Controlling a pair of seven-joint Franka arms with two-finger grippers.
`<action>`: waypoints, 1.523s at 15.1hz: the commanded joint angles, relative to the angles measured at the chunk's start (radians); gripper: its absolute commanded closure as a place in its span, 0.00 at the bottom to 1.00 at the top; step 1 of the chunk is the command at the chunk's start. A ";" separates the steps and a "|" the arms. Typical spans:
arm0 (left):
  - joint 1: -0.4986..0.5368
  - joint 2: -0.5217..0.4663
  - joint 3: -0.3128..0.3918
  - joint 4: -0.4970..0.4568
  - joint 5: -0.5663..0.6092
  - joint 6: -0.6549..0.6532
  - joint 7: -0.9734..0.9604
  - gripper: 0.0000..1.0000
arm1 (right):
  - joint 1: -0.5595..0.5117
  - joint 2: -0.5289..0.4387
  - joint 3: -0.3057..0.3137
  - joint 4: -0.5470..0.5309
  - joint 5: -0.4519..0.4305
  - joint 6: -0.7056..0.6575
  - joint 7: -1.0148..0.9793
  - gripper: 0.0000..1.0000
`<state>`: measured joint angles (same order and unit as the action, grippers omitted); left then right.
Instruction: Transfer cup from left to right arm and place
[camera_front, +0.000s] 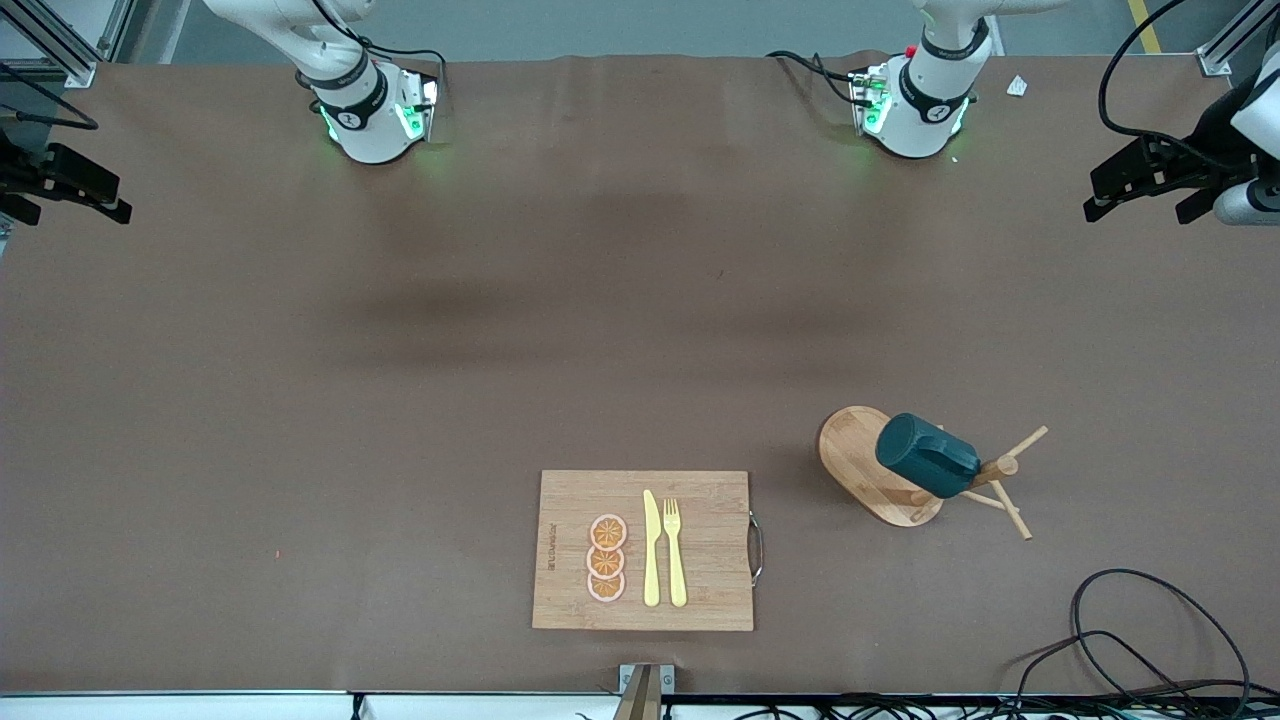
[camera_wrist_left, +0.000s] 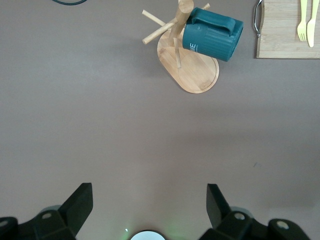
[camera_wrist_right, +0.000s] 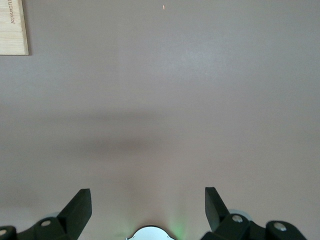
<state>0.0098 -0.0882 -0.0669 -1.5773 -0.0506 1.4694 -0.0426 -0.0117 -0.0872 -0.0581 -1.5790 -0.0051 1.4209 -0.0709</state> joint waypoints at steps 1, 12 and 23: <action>0.002 -0.004 -0.001 0.014 0.005 -0.020 0.013 0.00 | -0.017 -0.025 0.012 -0.013 0.014 -0.005 0.005 0.00; 0.012 0.028 0.007 -0.093 -0.079 0.253 -0.140 0.00 | -0.017 -0.025 0.012 -0.015 0.013 -0.005 0.003 0.00; 0.067 0.083 -0.040 -0.409 -0.357 0.698 -0.379 0.00 | -0.019 -0.025 0.011 -0.013 0.010 -0.005 0.000 0.00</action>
<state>0.0772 -0.0206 -0.0888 -1.9634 -0.3792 2.1146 -0.3568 -0.0117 -0.0872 -0.0583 -1.5789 -0.0051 1.4208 -0.0710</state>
